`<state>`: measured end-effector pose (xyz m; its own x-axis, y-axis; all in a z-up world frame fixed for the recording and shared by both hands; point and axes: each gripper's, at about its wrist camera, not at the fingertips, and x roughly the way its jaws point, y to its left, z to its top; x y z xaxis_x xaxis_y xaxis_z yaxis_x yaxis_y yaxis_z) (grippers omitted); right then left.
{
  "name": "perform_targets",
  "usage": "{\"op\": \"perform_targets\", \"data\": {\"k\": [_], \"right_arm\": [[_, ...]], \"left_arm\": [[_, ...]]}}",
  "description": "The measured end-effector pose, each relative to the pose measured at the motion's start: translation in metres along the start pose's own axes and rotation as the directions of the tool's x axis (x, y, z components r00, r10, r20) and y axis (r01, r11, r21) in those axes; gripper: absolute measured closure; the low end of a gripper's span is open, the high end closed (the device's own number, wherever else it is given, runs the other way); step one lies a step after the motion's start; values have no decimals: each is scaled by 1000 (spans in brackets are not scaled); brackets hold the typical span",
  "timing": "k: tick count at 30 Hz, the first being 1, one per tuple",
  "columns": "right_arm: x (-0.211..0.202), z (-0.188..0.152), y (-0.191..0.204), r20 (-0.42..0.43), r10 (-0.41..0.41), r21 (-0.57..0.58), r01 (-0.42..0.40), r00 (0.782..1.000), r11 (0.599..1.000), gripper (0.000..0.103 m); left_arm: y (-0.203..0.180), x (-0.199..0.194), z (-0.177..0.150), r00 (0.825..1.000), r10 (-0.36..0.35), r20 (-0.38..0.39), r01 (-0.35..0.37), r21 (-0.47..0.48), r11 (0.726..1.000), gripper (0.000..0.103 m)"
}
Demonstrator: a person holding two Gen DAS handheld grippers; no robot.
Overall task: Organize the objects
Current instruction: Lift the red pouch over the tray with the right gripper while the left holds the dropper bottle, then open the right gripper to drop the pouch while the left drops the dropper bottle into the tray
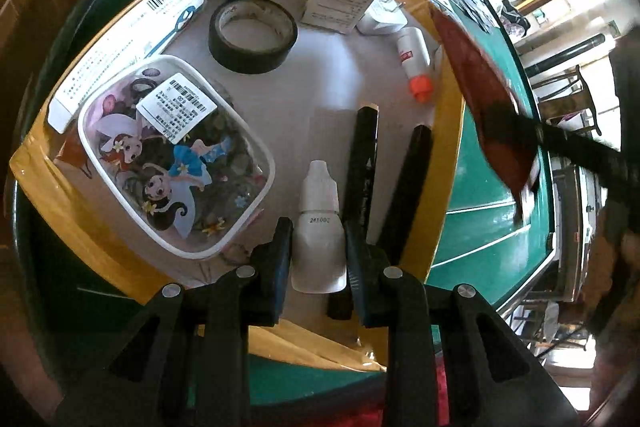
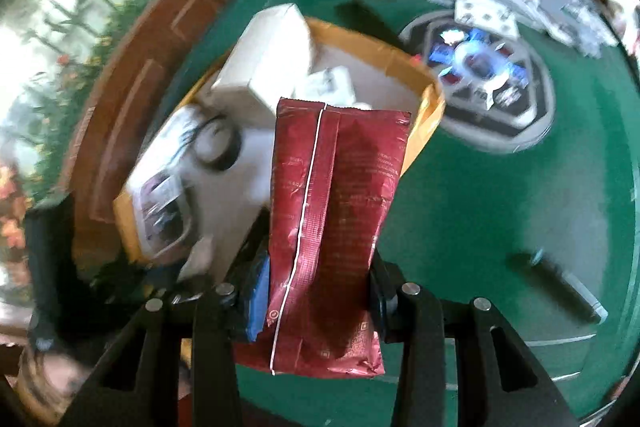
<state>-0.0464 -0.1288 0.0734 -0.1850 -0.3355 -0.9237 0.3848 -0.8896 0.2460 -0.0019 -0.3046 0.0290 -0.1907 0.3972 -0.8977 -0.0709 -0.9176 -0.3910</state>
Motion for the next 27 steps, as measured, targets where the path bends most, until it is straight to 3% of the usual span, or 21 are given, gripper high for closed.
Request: {"op": "perform_targets", "data": {"k": [3,7,13,21,24,27], "right_arm": [[5,18,0,2,-91,-21,91,996,996,62],[17,33,8,-40,-129,-59,127,991,990,62],[44,26,29,-152,-109,-128,90,982,988,62],[57,48,55,-149,-81,-142,60,986,988,62],[66,52,52,-159,-44,-82,31,986,996,62],[67,48,48,-129,-79,-73,70,988,995,62]], "left_arm": [[0,1,-1,1000,3,1,-3,9,1000,78],[2,5,1,1000,-3,-6,3,8,1000,78],[3,8,4,1000,-11,-7,11,8,1000,78],[7,6,3,1000,-19,-3,19,4,1000,78],[9,5,3,1000,-24,-4,24,1,1000,78],[8,5,2,1000,-21,-3,21,7,1000,78]]}}
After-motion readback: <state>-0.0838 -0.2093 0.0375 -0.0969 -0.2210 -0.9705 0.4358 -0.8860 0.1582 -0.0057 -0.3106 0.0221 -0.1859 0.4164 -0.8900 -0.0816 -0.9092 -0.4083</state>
